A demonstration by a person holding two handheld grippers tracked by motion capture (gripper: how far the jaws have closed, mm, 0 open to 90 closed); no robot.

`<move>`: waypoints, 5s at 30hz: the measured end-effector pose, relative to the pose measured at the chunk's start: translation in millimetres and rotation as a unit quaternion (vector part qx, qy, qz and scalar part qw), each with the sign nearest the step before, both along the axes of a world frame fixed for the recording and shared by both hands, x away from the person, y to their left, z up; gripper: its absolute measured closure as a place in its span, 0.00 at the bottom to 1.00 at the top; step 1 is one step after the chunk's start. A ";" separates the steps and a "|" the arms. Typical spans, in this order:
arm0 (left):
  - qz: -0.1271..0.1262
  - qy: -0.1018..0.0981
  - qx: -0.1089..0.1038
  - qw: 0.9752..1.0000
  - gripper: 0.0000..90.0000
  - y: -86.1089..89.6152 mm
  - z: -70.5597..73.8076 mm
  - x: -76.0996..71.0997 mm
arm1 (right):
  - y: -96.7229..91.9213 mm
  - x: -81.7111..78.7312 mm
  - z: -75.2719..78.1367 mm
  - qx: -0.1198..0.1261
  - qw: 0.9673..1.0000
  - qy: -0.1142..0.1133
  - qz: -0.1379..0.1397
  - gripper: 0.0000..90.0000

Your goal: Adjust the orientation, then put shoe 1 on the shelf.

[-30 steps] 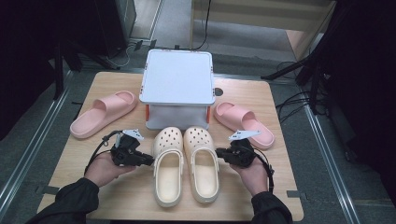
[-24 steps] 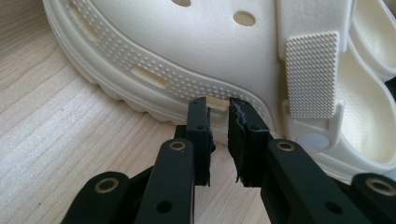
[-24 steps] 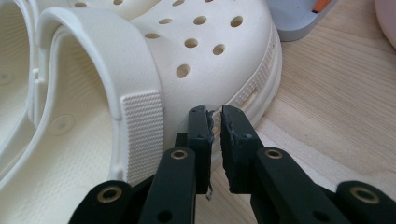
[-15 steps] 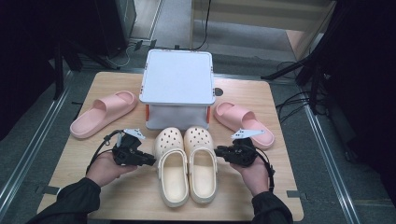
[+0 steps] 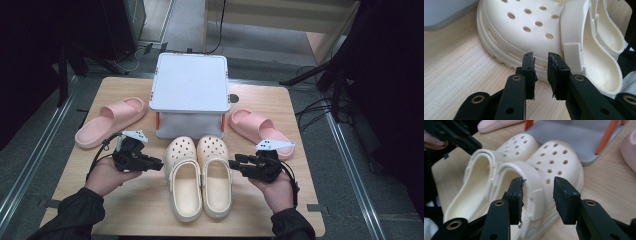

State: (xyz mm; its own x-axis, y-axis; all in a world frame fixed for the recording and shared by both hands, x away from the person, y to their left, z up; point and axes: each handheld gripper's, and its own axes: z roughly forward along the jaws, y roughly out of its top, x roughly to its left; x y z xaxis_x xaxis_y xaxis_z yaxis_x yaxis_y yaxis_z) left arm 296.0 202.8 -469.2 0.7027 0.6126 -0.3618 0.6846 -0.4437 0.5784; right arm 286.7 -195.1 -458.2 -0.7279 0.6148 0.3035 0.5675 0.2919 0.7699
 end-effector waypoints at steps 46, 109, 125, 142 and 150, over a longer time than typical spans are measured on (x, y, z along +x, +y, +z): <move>0.036 -0.055 -0.015 0.998 0.89 7.2 107.3 99.3 | 65.8 -39.9 -18.9 -0.042 0.999 0.030 0.000 0.37; 0.026 -0.074 0.007 0.997 0.95 5.7 96.9 120.6 | 128.0 14.5 1.8 -0.095 0.994 -0.004 -0.057 0.74; 0.025 -0.070 -0.003 0.997 0.95 7.6 95.4 121.4 | 148.5 82.6 -5.3 -0.096 0.991 -0.024 -0.094 0.73; 0.027 -0.073 -0.001 0.997 0.95 7.9 95.4 120.2 | 164.5 104.7 -23.4 -0.114 0.980 -0.031 -0.162 0.73; 0.028 -0.073 0.000 0.997 0.95 8.5 95.5 119.9 | 162.7 105.9 -28.1 -0.107 0.980 -0.016 -0.165 0.70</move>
